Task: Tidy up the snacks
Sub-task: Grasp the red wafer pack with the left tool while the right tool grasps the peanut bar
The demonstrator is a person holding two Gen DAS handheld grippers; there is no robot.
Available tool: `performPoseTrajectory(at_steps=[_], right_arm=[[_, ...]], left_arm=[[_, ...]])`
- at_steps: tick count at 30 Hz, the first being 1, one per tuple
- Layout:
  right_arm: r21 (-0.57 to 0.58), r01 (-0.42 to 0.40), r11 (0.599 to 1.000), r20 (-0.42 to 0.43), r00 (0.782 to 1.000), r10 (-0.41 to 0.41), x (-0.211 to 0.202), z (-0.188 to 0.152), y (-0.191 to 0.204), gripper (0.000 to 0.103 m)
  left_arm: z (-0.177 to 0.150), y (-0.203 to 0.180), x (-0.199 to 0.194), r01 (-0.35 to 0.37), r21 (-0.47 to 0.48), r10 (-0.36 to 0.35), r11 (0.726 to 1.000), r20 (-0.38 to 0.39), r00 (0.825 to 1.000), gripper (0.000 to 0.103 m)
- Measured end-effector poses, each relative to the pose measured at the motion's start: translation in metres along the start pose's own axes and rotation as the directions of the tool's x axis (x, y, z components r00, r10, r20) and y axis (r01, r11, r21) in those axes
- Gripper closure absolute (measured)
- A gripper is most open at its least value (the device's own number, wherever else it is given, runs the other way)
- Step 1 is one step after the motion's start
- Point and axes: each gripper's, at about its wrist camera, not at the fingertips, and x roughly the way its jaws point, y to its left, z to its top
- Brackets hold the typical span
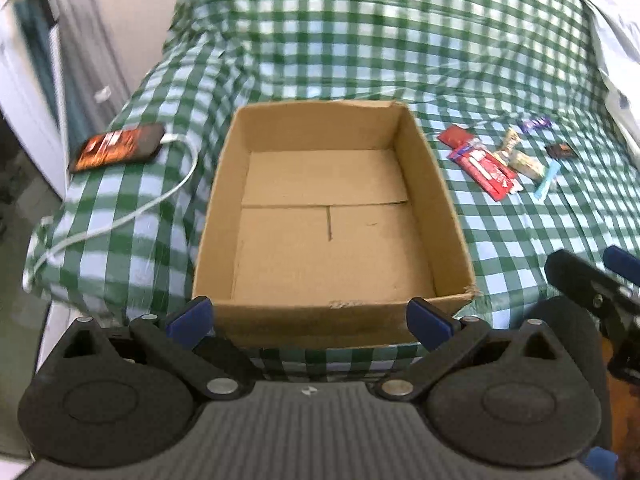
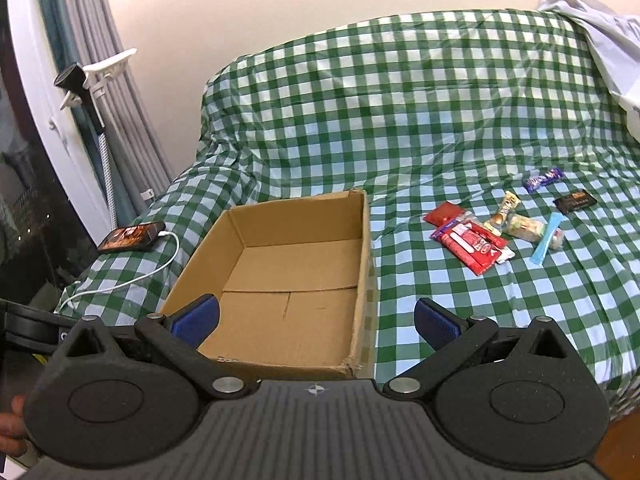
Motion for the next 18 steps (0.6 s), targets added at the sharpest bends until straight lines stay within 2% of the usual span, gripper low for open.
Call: performPoseTrajectory(at_steps=[7, 12, 18], right_arm=[[0.101, 0.107, 0.989, 0.056, 0.992, -0.113, 0.017, 0.001, -0.053, 0.0], [0.159, 0.231, 0.96, 0.053, 0.969, -0.242, 0.03, 0.002, -0.108, 0.0], [0.232, 0.342, 0.91, 0.014, 0.935, -0.355, 0.047, 0.007, -0.18, 0.0]], left_arm=[[0.034, -0.058, 0.001, 0.094, 0.115, -0.097, 0.989, 0.016, 0.995, 0.0], [0.067, -0.107, 0.024, 0.172, 0.118, -0.168, 0.978, -0.045, 0.985, 0.0], [0.115, -0.167, 0.081, 0.147, 0.091, -0.139, 0.985, -0.091, 0.986, 0.0]])
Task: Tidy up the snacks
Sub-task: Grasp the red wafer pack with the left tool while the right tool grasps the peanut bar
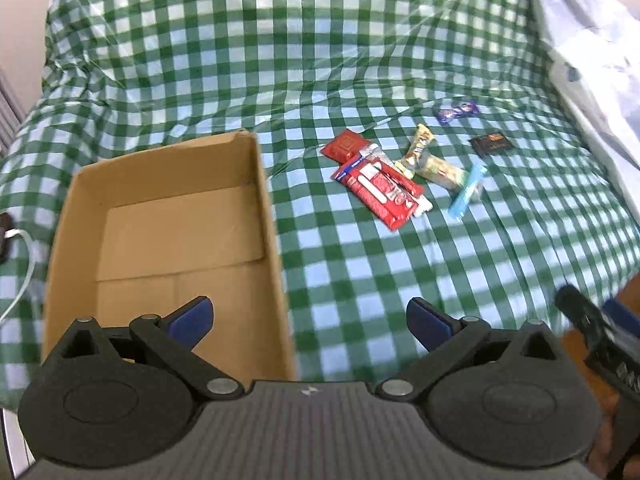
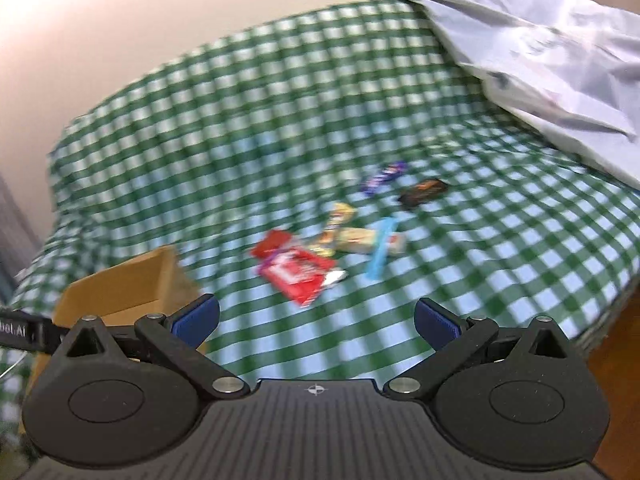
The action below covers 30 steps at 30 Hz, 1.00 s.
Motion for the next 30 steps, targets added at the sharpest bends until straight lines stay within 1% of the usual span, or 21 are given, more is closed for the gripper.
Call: performPoseTrajectory(at_steps=[2, 5, 8, 10, 11, 13, 14, 16, 18, 20, 21, 22, 24, 25, 27, 29, 30], right_arm=[[0.021, 0.024, 1.0, -0.012, 1.0, -0.024, 0.021, 0.006, -0.017, 0.0], [0.021, 0.054, 0.998, -0.019, 0.998, -0.054, 0.055, 0.016, -0.029, 0.0], [-0.013, 0.086, 0.996, -0.004, 0.996, -0.086, 0.096, 0.031, -0.037, 0.0], [-0.036, 0.125, 0.992, 0.018, 0.992, -0.124, 0.129, 0.042, -0.042, 0.0], [-0.041, 0.134, 0.99, 0.016, 0.991, -0.133, 0.145, 0.049, -0.043, 0.0], [-0.055, 0.121, 0.991, 0.011, 0.993, -0.12, 0.175, 0.061, -0.048, 0.0], [-0.078, 0.108, 0.991, 0.004, 0.994, -0.108, 0.189, 0.066, -0.047, 0.0], [-0.152, 0.071, 0.986, -0.021, 0.997, -0.075, 0.22, 0.074, -0.042, 0.0], [-0.231, 0.049, 0.972, -0.047, 0.997, -0.061, 0.25, 0.081, -0.035, 0.0], [-0.322, 0.028, 0.946, -0.075, 0.996, -0.055, 0.283, 0.088, -0.028, 0.0], [-0.358, 0.028, 0.933, -0.079, 0.995, -0.061, 0.296, 0.091, -0.024, 0.0], [-0.399, 0.017, 0.917, -0.097, 0.993, -0.061, 0.31, 0.094, -0.021, 0.0], [-0.484, -0.023, 0.875, -0.151, 0.987, -0.058, 0.334, 0.097, -0.012, 0.0], [-0.528, -0.056, 0.847, -0.188, 0.981, -0.052, 0.346, 0.096, -0.008, 0.0], [-0.602, -0.12, 0.789, -0.269, 0.961, -0.06, 0.366, 0.09, 0.0, 0.0], [-0.652, -0.196, 0.732, -0.361, 0.93, -0.072, 0.384, 0.084, 0.008, 0.001], [-0.666, -0.215, 0.715, -0.38, 0.922, -0.077, 0.389, 0.084, 0.011, 0.001]], left_arm=[[0.023, -0.013, 0.03, -0.002, -0.024, 0.001, 1.0, -0.031, 1.0, 0.0], [0.055, -0.033, 0.079, -0.009, -0.05, 0.005, 0.999, -0.073, 0.997, 0.0], [0.082, -0.051, 0.126, -0.021, -0.046, 0.016, 0.999, -0.107, 0.994, 0.0], [0.096, -0.06, 0.159, -0.039, -0.041, 0.033, 0.998, -0.128, 0.991, 0.0], [0.104, -0.064, 0.177, -0.048, -0.044, 0.041, 0.998, -0.14, 0.989, 0.0], [0.113, -0.066, 0.206, -0.069, -0.061, 0.058, 0.996, -0.163, 0.985, 0.0], [0.119, -0.067, 0.224, -0.085, -0.075, 0.07, 0.994, -0.187, 0.98, 0.0], [0.13, -0.068, 0.253, -0.1, -0.102, 0.074, 0.99, -0.23, 0.97, 0.0], [0.138, -0.07, 0.28, -0.092, -0.127, 0.057, 0.988, -0.261, 0.964, 0.0], [0.143, -0.075, 0.301, -0.107, -0.121, 0.068, 0.987, -0.289, 0.955, 0.0], [0.144, -0.077, 0.313, -0.125, -0.107, 0.087, 0.986, -0.311, 0.946, 0.0], [0.143, -0.077, 0.321, -0.126, -0.102, 0.087, 0.987, -0.327, 0.941, 0.0], [0.141, -0.068, 0.326, -0.091, -0.157, 0.034, 0.983, -0.334, 0.942, 0.0], [0.139, -0.063, 0.327, -0.081, -0.176, 0.016, 0.981, -0.345, 0.939, 0.0], [0.135, -0.053, 0.328, -0.057, -0.184, -0.016, 0.981, -0.373, 0.928, 0.0], [0.132, -0.044, 0.329, -0.036, -0.189, -0.04, 0.981, -0.386, 0.922, 0.0], [0.131, -0.041, 0.329, -0.028, -0.191, -0.049, 0.981, -0.389, 0.92, 0.0]])
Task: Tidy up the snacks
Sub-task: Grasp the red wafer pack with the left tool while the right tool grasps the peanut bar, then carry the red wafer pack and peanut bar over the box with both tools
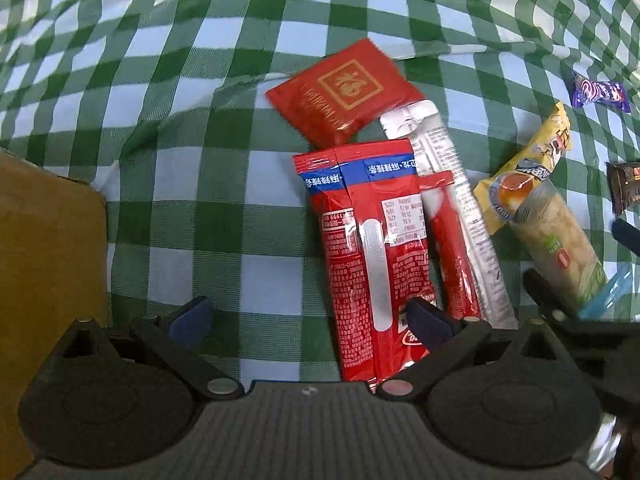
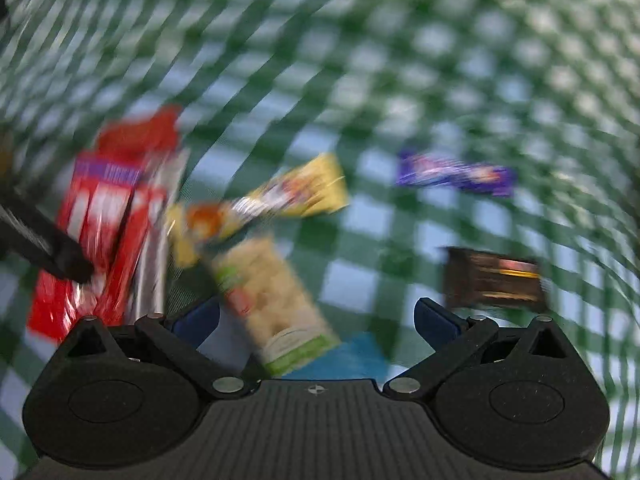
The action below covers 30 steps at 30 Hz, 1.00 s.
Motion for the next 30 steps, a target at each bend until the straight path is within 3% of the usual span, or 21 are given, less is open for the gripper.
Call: performPoseTrajectory(at_steps=[2, 6, 9, 10, 11, 12, 14, 17, 20, 24, 30], right_arm=[[-0.044, -0.011, 0.999, -0.038, 0.999, 0.009, 0.008, 0.008, 0.003, 0.001], [-0.06, 0.023, 0.998, -0.031, 0.999, -0.025, 0.007, 0.028, -0.003, 0.001], [-0.103, 0.007, 0.995, -0.12, 0.993, -0.02, 0.021, 0.032, -0.003, 0.001], [-0.107, 0.002, 0.994, -0.098, 0.995, -0.012, 0.021, 0.03, -0.003, 0.001], [-0.115, -0.015, 0.993, -0.09, 0.996, 0.005, 0.019, 0.029, -0.002, 0.006], [-0.11, -0.057, 0.992, -0.077, 0.996, 0.049, 0.014, 0.025, -0.002, 0.027], [-0.101, -0.124, 0.987, -0.053, 0.992, 0.119, 0.003, 0.019, -0.003, 0.064], [-0.169, -0.044, 0.985, 0.004, 0.999, 0.046, -0.016, -0.001, 0.005, 0.065], [-0.081, -0.037, 0.996, 0.107, 0.993, 0.046, -0.042, -0.019, -0.007, 0.065], [0.13, -0.007, 0.991, 0.315, 0.948, -0.035, -0.092, -0.035, -0.024, 0.065], [0.355, -0.041, 0.934, 0.477, 0.867, -0.143, -0.161, -0.028, -0.044, 0.065]], left_arm=[[0.004, 0.003, 0.0, 0.007, 0.003, -0.007, 1.0, -0.019, 1.0, 0.0], [0.013, -0.008, -0.006, 0.012, 0.053, -0.012, 0.999, 0.001, 1.0, 0.0], [0.02, -0.02, 0.001, 0.073, 0.095, -0.066, 0.993, -0.072, 0.995, 0.0], [0.021, -0.023, 0.003, 0.056, 0.124, -0.047, 0.991, -0.077, 0.996, 0.0], [0.018, -0.024, 0.003, 0.031, 0.148, -0.023, 0.989, -0.058, 0.998, 0.007], [0.016, -0.026, -0.001, -0.004, 0.158, 0.008, 0.987, -0.024, 1.0, 0.014], [0.009, -0.023, -0.016, -0.006, 0.149, 0.0, 0.989, 0.041, 0.999, 0.051], [0.002, -0.007, -0.031, 0.042, 0.102, -0.047, 0.994, 0.05, 0.998, 0.053], [-0.013, 0.005, -0.056, 0.056, 0.113, -0.067, 0.992, 0.098, 0.993, 0.054], [-0.036, 0.008, -0.092, 0.093, 0.133, -0.116, 0.987, 0.171, 0.978, 0.054], [-0.076, 0.017, -0.159, 0.109, 0.188, -0.164, 0.976, 0.312, 0.936, 0.054]])
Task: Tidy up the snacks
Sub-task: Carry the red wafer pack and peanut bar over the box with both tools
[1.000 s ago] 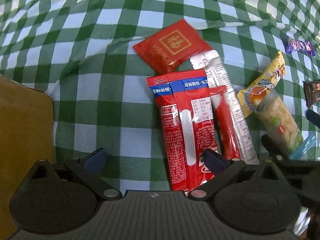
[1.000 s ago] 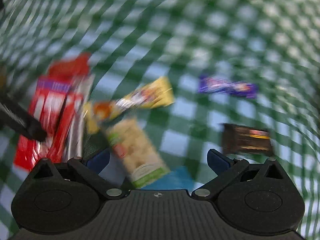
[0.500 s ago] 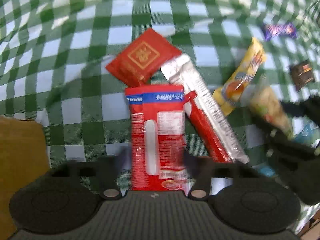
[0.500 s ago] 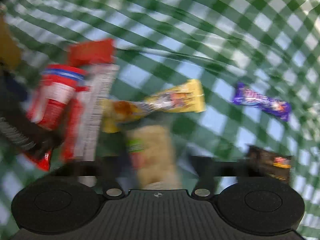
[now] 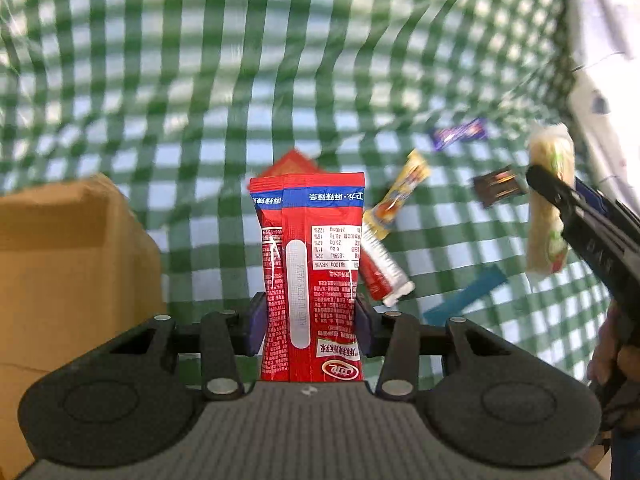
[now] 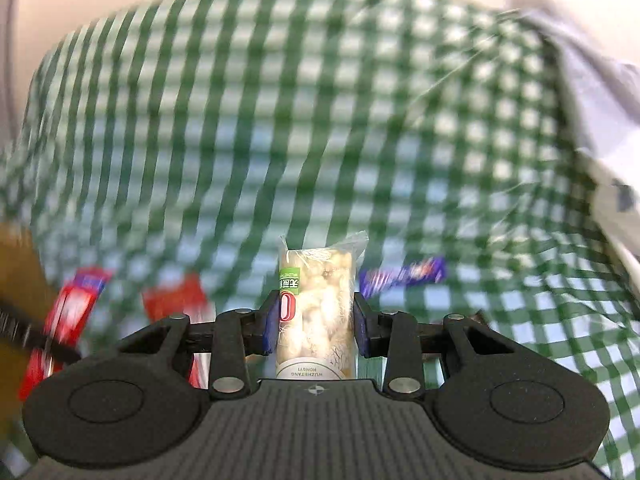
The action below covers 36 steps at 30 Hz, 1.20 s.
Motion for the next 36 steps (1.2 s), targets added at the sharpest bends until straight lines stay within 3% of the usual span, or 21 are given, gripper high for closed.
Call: performPoseTrajectory(at_steps=[5, 10, 14, 21, 29, 36], right_arm=[[0.031, -0.05, 0.998, 0.098, 0.994, 0.046, -0.073, 0.024, 0.024, 0.065], [0.135, -0.142, 0.981, 0.044, 0.99, 0.137, -0.15, 0.011, 0.071, 0.065], [0.155, -0.199, 0.968, -0.01, 0.979, 0.203, -0.213, -0.015, 0.127, 0.065], [0.114, -0.276, 0.954, -0.086, 0.954, 0.286, -0.277, -0.047, 0.209, 0.065], [-0.003, -0.373, 0.928, -0.145, 0.918, 0.369, -0.333, -0.074, 0.298, 0.065], [-0.085, -0.366, 0.927, -0.141, 0.925, 0.353, -0.35, -0.073, 0.321, 0.065]], left_arm=[[-0.03, 0.01, -0.075, -0.03, 0.02, 0.028, 0.999, 0.086, 0.996, 0.054], [-0.078, 0.035, -0.132, -0.095, 0.011, 0.094, 0.995, 0.099, 0.991, 0.054], [-0.126, 0.069, -0.169, -0.146, -0.012, 0.146, 0.989, 0.092, 0.985, 0.054], [-0.205, 0.131, -0.222, -0.217, -0.096, 0.225, 0.971, 0.079, 0.971, 0.054], [-0.269, 0.165, -0.269, -0.209, -0.162, 0.232, 0.964, 0.137, 0.963, 0.054], [-0.29, 0.176, -0.287, -0.179, -0.188, 0.213, 0.966, 0.178, 0.961, 0.054]])
